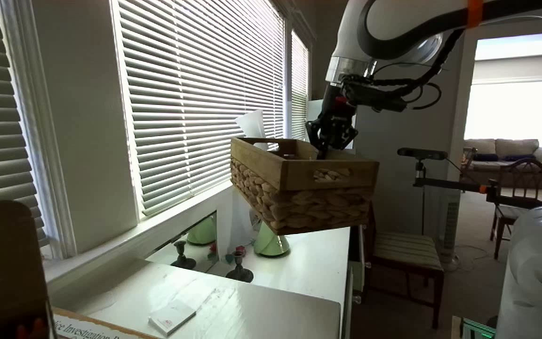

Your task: Move the basket to the right

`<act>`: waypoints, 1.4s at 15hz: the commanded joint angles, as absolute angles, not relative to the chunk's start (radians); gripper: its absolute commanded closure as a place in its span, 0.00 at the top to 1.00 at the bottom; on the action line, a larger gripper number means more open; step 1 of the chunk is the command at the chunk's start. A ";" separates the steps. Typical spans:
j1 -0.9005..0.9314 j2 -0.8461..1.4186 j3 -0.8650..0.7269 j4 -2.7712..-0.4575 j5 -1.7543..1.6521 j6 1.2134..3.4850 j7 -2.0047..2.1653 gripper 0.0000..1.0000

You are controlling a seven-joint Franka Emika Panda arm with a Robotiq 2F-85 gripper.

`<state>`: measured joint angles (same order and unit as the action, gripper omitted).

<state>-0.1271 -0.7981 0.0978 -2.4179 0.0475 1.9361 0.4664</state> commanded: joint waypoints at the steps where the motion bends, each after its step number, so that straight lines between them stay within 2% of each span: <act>1: -0.202 -0.924 0.109 -2.515 0.034 1.979 0.571 0.04; 4: -0.263 -0.981 0.104 -2.560 0.026 1.977 0.637 0.04; 5: -0.231 -0.906 0.099 -2.518 0.030 1.944 0.580 0.14; 11: -0.261 -0.953 0.099 -2.551 0.024 1.944 0.610 0.14; 12: -0.261 -0.953 0.099 -2.551 0.024 1.945 0.611 0.04; 21: -0.355 -0.785 0.034 -2.609 -0.012 2.143 0.629 0.04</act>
